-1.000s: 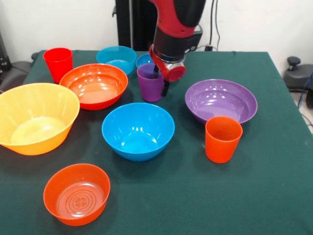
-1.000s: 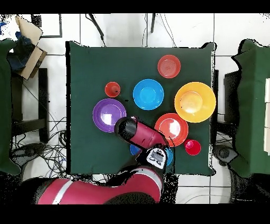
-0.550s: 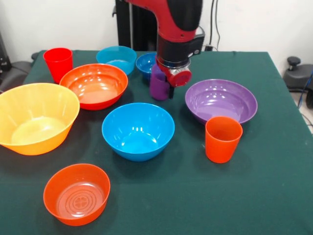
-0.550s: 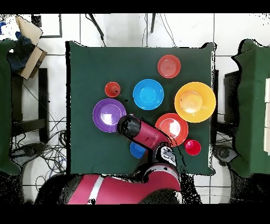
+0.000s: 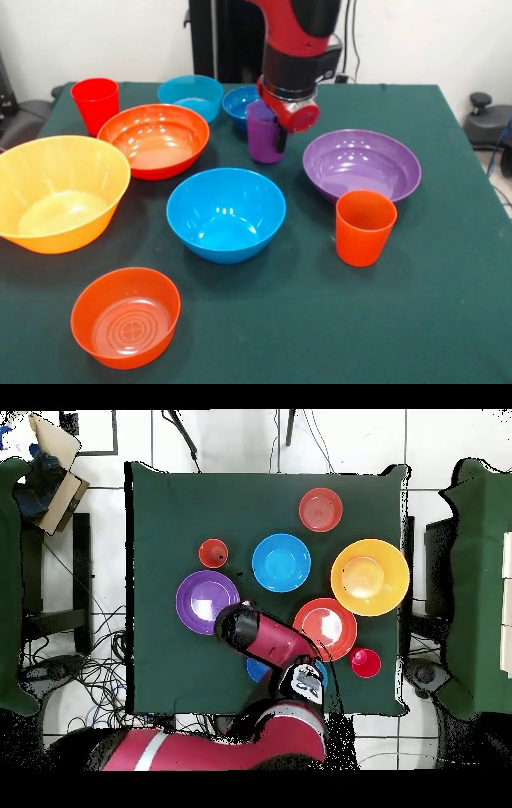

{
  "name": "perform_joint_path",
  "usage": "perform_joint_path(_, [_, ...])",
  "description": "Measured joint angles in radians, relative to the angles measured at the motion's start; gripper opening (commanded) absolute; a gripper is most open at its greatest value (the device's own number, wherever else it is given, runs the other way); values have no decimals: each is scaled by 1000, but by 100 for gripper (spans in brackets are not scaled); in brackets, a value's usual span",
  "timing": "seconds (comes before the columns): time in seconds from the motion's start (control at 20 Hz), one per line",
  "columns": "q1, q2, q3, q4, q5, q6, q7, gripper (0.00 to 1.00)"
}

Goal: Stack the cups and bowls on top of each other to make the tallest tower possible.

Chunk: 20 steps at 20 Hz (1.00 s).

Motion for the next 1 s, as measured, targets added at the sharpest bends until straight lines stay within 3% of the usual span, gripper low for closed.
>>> perform_joint_path(0.5, [4, -115, -38, -104, -44, 237, 0, 0])
perform_joint_path(0.7, [-60, -159, -20, -168, -103, 256, 0, 0])
perform_joint_path(1.0, [-219, -222, 42, -271, -209, 270, -42, 0])
